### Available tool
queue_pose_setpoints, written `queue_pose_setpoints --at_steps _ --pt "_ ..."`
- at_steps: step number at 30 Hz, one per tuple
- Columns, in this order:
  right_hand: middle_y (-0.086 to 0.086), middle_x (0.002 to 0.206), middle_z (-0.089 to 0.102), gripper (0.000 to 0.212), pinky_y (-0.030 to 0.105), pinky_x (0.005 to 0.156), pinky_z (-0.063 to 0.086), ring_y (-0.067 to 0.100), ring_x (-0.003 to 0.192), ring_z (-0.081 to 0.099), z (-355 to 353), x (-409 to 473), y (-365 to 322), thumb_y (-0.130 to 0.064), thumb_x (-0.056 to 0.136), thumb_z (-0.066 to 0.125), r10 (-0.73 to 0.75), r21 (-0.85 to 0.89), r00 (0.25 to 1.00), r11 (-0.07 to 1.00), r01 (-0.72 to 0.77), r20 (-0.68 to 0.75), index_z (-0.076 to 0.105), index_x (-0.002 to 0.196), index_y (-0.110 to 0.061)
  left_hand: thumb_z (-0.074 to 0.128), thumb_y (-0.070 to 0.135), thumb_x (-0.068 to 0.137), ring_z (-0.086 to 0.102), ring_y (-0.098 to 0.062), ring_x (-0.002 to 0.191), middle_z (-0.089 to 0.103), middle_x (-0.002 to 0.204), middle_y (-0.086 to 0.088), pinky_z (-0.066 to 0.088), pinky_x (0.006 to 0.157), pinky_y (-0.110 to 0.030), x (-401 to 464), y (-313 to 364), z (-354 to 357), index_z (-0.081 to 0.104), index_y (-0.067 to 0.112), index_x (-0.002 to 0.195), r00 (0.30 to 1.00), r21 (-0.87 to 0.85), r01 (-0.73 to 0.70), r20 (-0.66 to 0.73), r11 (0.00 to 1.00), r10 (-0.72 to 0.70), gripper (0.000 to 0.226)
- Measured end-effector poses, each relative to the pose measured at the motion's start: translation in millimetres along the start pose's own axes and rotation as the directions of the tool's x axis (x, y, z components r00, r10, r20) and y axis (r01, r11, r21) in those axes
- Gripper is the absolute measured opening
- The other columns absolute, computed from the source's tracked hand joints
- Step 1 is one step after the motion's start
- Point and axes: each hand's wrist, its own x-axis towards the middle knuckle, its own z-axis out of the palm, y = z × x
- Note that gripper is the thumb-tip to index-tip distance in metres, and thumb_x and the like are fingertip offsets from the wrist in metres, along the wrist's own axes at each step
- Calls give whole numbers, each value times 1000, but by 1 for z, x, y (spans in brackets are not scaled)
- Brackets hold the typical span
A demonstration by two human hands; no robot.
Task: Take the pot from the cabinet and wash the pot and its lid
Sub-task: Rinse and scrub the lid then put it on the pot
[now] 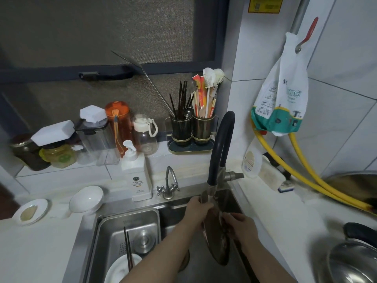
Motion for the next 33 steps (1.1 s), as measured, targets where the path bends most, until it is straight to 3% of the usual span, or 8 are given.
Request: queue_pose_setpoints --at_steps 3,7,9,11,15,23,29,33 --pt "-2 75 67 20 29 64 54 14 73 64 4 8 -6 -36 82 68 -48 -113 999 992 51 26 70 86 -17 75 31 59 69 -31 90 72 96 -14 57 85 -44 0 -7 -10 67 9 99 998 -95 46 -42 994 -50 46" --pt "-1 89 66 30 22 67 45 13 81 60 17 10 -17 -36 78 71 -128 -246 985 957 153 116 65 100 -17 65 10 86 67 -26 62 70 78 -17 58 54 -31 -6 -29 -30 66 -2 98 973 -377 165 -90 911 -214 17" --pt "0 92 67 31 29 74 50 16 84 62 26 9 -21 -34 75 72 -167 -297 976 933 203 142 64 102 -19 64 15 88 67 -28 62 69 79 -21 58 50 -32 -6 -41 -35 65 -6 99 949 -507 203 -108 838 -295 24" --pt "2 90 67 26 34 75 54 18 82 63 33 3 -28 -31 74 72 -216 -316 964 914 255 154 64 97 -21 66 28 87 68 -34 73 69 87 -25 60 58 -39 -4 -49 -34 65 -6 99 921 -591 211 -148 779 -361 37" --pt "-10 84 59 20 13 52 44 3 68 55 34 -6 -34 -27 79 71 -289 -281 939 900 334 188 58 95 -26 62 50 84 68 -40 89 70 96 -26 56 79 -57 -2 -58 -25 66 1 98 876 -700 182 -204 691 -437 52" --pt "-8 104 64 23 1 74 37 -4 90 55 -4 21 -40 -26 89 59 -364 -377 872 795 474 328 67 110 -19 58 61 81 69 -35 85 72 91 -21 58 76 -53 5 -60 -12 69 3 95 860 -723 152 -238 673 -451 60" --pt "-4 132 50 48 30 105 34 15 125 45 -27 63 -45 -29 86 63 -265 -478 899 775 414 349 49 132 -22 53 69 79 66 -34 83 69 84 -18 56 85 -48 8 -55 -2 66 -1 86 826 -582 169 -357 795 -436 72" --pt "7 145 39 68 44 111 34 26 133 39 -36 102 -41 -39 79 65 -273 -504 908 763 405 317 38 138 -19 52 60 85 63 -31 78 66 79 -16 54 78 -39 2 -46 5 65 -2 85 832 -604 159 -344 781 -435 64"
